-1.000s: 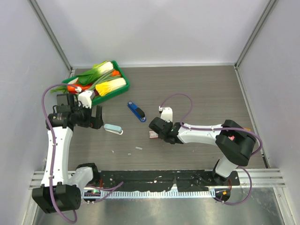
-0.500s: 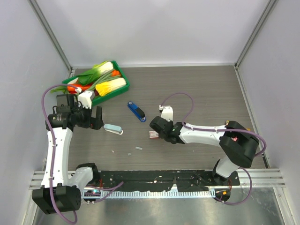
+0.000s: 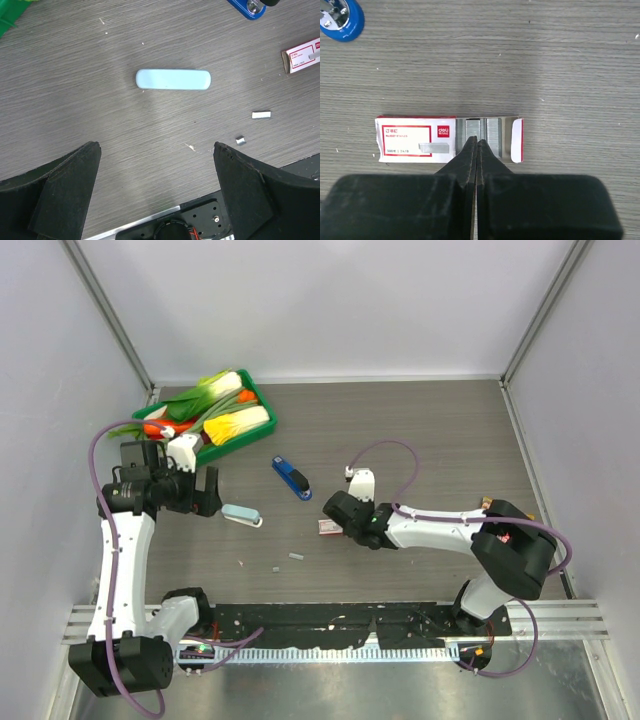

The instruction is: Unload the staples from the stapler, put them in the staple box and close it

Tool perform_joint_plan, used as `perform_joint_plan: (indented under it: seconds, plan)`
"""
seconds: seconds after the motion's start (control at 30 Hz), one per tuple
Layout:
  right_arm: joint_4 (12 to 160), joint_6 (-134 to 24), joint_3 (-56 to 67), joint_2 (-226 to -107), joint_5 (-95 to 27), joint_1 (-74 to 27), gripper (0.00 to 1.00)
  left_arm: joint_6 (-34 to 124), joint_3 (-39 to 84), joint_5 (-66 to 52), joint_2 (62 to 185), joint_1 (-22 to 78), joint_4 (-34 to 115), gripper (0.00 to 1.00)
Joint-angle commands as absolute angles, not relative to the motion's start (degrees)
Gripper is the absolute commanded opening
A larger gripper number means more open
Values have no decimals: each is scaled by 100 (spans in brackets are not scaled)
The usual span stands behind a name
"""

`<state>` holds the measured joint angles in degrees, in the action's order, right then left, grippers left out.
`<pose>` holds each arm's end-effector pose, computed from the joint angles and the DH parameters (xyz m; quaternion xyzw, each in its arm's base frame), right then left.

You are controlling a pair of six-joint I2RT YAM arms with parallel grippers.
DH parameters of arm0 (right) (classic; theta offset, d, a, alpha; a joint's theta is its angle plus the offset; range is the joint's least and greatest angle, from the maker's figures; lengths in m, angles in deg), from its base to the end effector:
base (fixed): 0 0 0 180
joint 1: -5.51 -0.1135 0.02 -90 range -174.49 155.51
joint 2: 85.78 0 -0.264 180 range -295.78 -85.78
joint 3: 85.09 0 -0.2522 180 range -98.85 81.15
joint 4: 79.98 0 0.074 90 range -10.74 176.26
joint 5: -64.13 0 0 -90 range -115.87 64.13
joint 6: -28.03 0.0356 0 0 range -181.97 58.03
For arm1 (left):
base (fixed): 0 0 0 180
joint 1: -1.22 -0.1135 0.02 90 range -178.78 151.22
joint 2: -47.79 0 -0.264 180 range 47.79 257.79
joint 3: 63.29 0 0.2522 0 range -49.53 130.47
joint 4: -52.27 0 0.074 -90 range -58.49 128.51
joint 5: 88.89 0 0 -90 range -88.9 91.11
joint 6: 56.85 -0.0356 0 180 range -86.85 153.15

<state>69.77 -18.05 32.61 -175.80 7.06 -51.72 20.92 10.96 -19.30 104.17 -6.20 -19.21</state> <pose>0.1778 0.2405 0.1721 -0.0292 0.9246 0.0314 0.3785 0.1777 0.0106 0.3243 0.0945 0.9318 -0.1134 0.3315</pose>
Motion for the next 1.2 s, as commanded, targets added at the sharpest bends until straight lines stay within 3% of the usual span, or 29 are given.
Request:
perform_joint_plan:
  seconds: [0.0, 0.13, 0.33, 0.4, 0.53, 0.6, 0.8, 1.17]
  plan:
    - [7009, -1662, 3272, -17473, 920, -5136, 1, 2128, 1191, -2131, 10465, -634, -1853, 100]
    - [7368, -1890, 3307, -17351, 526, -5179, 1, 2128, 1147, -2201, 10527, -634, -1810, 100]
    - [8142, -2943, 3386, -16893, -309, -5662, 33, 2041, 1103, -2148, 10475, -634, -1853, 100]
    - [8239, -3356, 3342, -16884, -819, -5768, 38, 2023, 1103, -2175, 10466, -634, -1871, 100]
    - [8451, -4174, 3298, -17007, -1688, -6075, 62, 1988, 1138, -2201, 10474, -634, -1915, 100]
    - [8390, -4586, 3184, -17235, -2083, -6181, 67, 1970, 1155, -2218, 10466, -642, -1950, 100]
    - [8354, -5344, 2780, -17867, -2937, -6225, 69, 1917, 1191, -2271, 10439, -634, -2038, 100]
    - [8248, -5951, 2270, -18501, -2640, -6225, 69, 1812, 1278, -2298, 10360, -634, -2214, 100]
